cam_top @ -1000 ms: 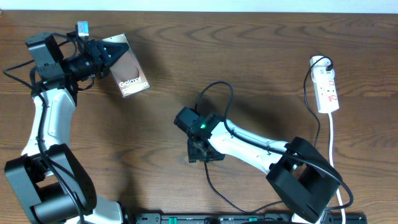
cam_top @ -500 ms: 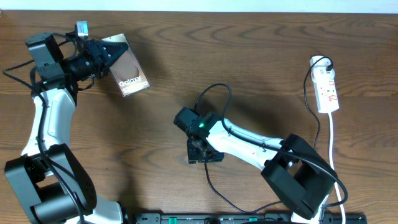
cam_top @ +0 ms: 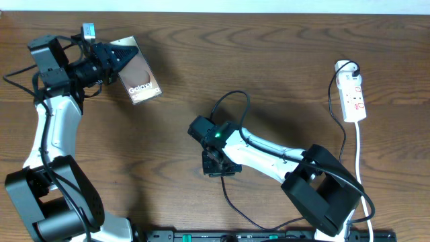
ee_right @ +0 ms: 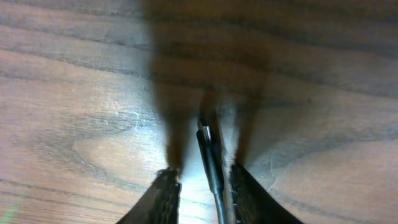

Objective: Plug charger to phone and switch on socket
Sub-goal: 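Lower the right gripper onto the black charging cable on the table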

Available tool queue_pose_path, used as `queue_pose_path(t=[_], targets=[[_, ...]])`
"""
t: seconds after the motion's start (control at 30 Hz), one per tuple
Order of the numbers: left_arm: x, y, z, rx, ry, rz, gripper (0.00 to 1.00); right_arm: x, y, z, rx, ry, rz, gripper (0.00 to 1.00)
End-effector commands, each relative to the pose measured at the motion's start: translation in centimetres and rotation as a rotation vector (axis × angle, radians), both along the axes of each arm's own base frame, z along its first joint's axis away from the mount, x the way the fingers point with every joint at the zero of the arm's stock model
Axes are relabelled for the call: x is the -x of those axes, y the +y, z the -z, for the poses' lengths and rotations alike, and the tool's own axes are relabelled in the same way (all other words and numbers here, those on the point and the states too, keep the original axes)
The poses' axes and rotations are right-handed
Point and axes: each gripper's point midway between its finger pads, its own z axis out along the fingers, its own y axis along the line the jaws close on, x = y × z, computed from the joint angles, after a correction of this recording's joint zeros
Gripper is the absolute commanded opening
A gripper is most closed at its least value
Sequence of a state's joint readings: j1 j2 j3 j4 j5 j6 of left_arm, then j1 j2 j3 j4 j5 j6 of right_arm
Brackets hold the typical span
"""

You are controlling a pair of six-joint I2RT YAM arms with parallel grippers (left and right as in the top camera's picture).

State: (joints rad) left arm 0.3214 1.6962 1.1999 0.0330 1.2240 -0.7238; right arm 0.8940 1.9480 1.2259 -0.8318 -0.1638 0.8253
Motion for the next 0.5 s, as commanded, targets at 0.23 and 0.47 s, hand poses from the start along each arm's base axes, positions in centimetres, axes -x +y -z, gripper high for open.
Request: queue_pose_path(t=[0.23, 0.47], targets=[[0.30, -0.06, -0.84, -0.008, -0.033, 0.011, 0.07, 0.29, -0.40, 1.18, 0.026, 0.025, -0.001, 0.09], [0.30, -0.06, -0.84, -0.008, -0.033, 0.011, 0.07, 0.26, -0.39, 1.18, 0.025, 0.025, 0.000, 0.01]])
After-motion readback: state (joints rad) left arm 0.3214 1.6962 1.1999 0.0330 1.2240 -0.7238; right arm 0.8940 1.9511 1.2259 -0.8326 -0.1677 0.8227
